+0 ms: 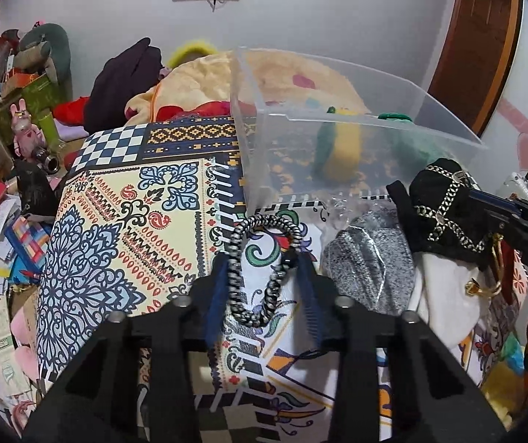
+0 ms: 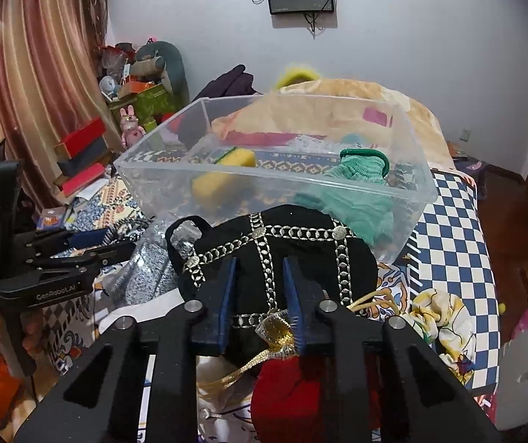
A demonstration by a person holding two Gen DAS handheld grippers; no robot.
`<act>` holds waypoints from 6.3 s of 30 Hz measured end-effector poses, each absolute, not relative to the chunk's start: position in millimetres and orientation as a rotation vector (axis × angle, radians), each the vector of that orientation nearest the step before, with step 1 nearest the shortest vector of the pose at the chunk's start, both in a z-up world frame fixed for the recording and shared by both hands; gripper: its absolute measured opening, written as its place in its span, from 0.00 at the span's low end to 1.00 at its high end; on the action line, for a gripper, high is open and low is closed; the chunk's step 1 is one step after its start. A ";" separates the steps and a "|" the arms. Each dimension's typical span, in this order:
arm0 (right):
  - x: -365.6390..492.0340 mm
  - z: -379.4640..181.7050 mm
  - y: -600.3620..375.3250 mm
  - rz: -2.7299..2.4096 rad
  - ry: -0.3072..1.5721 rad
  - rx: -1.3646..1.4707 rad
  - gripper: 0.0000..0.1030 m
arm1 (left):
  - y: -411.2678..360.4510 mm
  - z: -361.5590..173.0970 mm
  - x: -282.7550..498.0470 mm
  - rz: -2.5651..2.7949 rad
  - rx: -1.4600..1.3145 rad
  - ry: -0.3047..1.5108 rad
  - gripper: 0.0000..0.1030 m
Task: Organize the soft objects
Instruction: 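Grasp the beaded bracelet with the left tool while the right tool grasps the black chain bag, then lower bracelet and black bag into the clear box and release both, then grasp the grey mesh bag with the left tool while the right tool grasps the red pouch, then drop the mesh bag and red pouch into the clear box, opening both tools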
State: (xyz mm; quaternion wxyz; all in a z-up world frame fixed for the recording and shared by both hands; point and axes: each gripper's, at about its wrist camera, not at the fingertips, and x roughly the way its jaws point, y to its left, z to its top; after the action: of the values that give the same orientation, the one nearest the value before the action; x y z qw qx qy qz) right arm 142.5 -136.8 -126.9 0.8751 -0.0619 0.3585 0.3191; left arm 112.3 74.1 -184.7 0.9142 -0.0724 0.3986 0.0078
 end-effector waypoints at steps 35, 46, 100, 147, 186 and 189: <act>149.0 -136.5 -127.6 0.658 0.775 -0.160 0.18 | 55.9 -109.1 70.6 -0.014 -0.087 0.608 0.15; 136.1 -98.1 -149.6 0.668 0.661 -0.089 0.09 | 57.8 -102.8 75.7 -0.006 -0.082 0.585 0.15; 204.7 -85.9 -117.9 0.525 0.668 -0.193 0.41 | 44.9 -113.0 204.1 -0.023 -0.117 0.699 0.49; 155.4 -144.7 -157.2 0.589 0.822 -0.089 0.55 | 37.2 -177.0 128.9 -0.091 -0.199 0.824 0.60; 122.9 -58.4 -180.8 0.568 0.524 -0.034 0.11 | 51.1 -82.5 75.7 -0.030 -0.148 0.518 0.18; 125.4 -48.8 -180.9 0.578 0.496 -0.001 0.11 | 55.0 -71.6 77.6 -0.025 -0.155 0.478 0.18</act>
State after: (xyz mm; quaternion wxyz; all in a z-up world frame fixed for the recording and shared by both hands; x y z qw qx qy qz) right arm 125.4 -180.9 -48.8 0.9284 -0.0003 0.2421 0.2819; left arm 77.6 55.0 -71.6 0.9685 -0.0769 0.2364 -0.0125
